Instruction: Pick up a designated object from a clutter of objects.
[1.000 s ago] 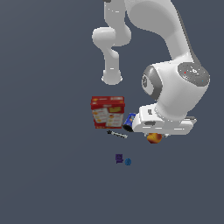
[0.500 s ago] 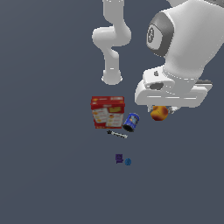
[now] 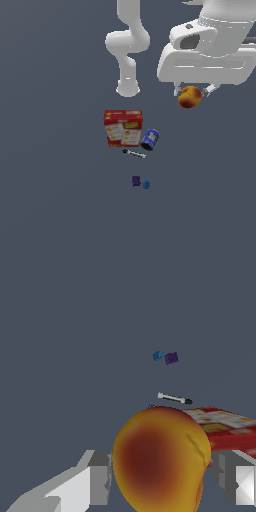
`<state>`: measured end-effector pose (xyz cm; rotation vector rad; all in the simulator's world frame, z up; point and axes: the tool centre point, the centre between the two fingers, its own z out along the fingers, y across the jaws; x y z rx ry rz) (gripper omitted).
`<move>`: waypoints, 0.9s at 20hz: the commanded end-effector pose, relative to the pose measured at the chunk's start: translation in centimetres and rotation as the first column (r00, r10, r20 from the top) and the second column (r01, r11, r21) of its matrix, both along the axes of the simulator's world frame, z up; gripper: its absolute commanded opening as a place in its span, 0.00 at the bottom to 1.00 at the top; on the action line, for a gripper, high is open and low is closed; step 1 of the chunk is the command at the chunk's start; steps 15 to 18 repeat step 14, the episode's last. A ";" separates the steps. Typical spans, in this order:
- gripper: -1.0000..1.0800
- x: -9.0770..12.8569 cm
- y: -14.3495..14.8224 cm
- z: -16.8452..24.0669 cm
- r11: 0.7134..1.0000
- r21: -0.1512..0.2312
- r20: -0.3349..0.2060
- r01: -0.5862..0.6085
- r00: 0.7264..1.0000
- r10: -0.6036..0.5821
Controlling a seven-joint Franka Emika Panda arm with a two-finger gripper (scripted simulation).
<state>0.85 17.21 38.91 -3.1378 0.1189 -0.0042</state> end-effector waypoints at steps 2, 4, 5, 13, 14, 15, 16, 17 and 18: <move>0.00 -0.8 -0.1 2.5 1.000 -0.001 -0.001 0.001 1.000 -0.001; 0.00 -1.1 -0.1 3.6 1.000 -0.001 -0.002 0.001 1.000 -0.001; 0.00 -1.2 -0.1 4.0 1.000 -0.001 -0.002 0.002 1.000 -0.002; 0.00 -1.5 -0.1 5.5 1.000 -0.001 -0.003 0.003 1.000 -0.003; 0.00 -1.5 -0.1 5.5 1.000 -0.001 -0.003 0.003 1.000 -0.003; 0.00 -1.5 -0.1 5.5 1.000 -0.001 -0.003 0.003 1.000 -0.003; 0.00 -1.5 -0.1 5.5 1.000 -0.001 -0.003 0.003 1.000 -0.003; 0.00 -1.5 -0.1 5.5 1.000 -0.001 -0.003 0.003 1.000 -0.003; 0.00 -1.5 -0.1 5.5 1.000 -0.001 -0.003 0.003 1.000 -0.003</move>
